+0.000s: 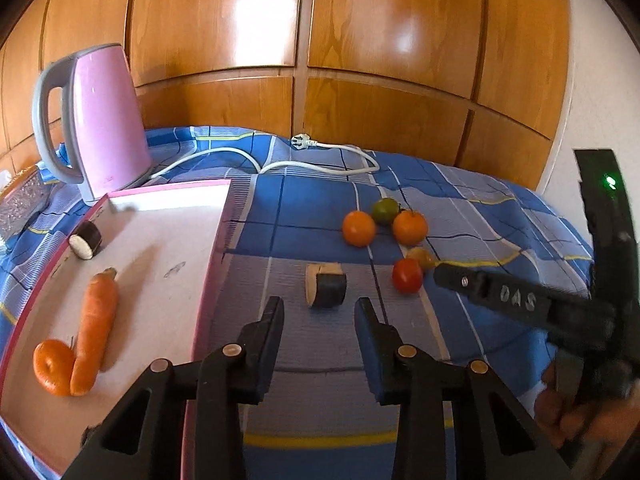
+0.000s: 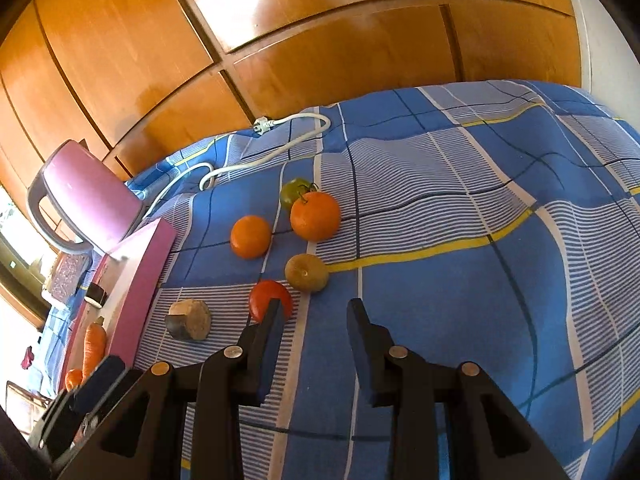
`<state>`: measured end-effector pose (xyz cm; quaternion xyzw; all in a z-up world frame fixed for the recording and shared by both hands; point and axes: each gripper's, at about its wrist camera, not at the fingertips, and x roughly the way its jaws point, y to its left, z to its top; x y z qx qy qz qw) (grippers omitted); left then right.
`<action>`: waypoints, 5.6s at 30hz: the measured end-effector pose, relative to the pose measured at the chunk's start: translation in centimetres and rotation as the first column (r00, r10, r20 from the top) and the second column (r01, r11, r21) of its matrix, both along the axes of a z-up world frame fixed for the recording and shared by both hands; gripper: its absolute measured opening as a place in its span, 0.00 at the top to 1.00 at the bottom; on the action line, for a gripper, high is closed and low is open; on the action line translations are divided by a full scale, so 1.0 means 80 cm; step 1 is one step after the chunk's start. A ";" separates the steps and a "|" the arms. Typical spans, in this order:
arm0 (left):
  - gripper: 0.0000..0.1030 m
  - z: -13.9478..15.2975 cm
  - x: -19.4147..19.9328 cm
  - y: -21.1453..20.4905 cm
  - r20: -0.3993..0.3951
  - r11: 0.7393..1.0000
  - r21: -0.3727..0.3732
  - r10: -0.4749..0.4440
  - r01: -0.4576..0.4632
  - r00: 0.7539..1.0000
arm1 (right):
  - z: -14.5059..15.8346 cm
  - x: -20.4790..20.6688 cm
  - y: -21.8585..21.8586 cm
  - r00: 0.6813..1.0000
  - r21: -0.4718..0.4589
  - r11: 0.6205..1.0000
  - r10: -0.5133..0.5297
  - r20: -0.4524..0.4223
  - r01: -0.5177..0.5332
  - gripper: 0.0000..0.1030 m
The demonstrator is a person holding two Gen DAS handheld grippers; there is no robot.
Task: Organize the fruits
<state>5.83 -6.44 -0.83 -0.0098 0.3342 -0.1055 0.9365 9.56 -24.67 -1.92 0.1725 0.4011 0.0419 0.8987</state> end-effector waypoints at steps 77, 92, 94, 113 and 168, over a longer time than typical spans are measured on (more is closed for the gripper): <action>0.71 -0.042 0.085 -0.007 -0.174 0.986 -0.156 -0.083 0.056 0.981 | -0.023 0.053 0.023 0.997 0.075 0.995 0.068 -0.026 -0.066 0.72; 0.73 -0.033 0.063 -0.010 -0.133 0.992 -0.112 -0.074 0.059 0.988 | -0.016 0.045 0.033 0.996 -0.024 0.995 0.093 -0.018 -0.093 0.74; 0.73 -0.029 0.055 -0.014 -0.110 0.994 -0.087 -0.082 0.073 0.991 | -0.015 0.043 0.033 0.995 -0.025 0.995 0.095 -0.016 -0.096 0.74; 0.73 -0.004 -0.007 -0.016 0.021 0.998 0.020 -0.067 0.066 0.998 | 0.008 0.000 0.047 0.991 -0.093 0.987 0.133 0.033 -0.130 0.74; 0.41 0.002 -0.045 0.203 -0.083 0.697 -0.237 0.680 -0.677 0.729 | 0.058 -0.008 0.229 0.871 0.024 0.879 0.469 0.149 -0.477 0.63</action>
